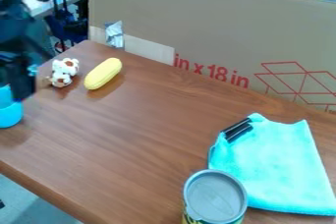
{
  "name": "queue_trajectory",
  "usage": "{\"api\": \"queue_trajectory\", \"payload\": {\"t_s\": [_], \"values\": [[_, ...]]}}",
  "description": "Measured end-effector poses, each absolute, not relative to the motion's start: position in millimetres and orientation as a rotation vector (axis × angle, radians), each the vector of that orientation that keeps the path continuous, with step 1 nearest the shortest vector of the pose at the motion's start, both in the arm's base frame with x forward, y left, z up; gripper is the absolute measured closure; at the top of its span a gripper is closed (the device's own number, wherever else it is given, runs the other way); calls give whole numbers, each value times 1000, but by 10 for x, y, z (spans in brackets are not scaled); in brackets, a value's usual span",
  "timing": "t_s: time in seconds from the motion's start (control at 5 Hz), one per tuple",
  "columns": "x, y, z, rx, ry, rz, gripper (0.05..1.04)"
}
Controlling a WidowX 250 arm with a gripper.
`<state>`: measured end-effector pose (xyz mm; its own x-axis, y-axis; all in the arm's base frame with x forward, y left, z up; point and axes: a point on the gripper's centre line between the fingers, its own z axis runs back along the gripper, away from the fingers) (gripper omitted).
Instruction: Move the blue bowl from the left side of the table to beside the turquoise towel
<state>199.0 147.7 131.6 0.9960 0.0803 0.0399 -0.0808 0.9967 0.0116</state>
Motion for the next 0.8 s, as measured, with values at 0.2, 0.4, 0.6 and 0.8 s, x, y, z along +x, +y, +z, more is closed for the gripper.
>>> {"api": "queue_trajectory", "payload": {"t_s": [0.2,0.4,0.6,0.8], "values": [[1908,1753,1231,18,-13,72,83],[1882,1911,1104,29,14,90,83],[1882,1999,1019,59,33,99,83],[1946,2086,936,71,18,119,83]]}}
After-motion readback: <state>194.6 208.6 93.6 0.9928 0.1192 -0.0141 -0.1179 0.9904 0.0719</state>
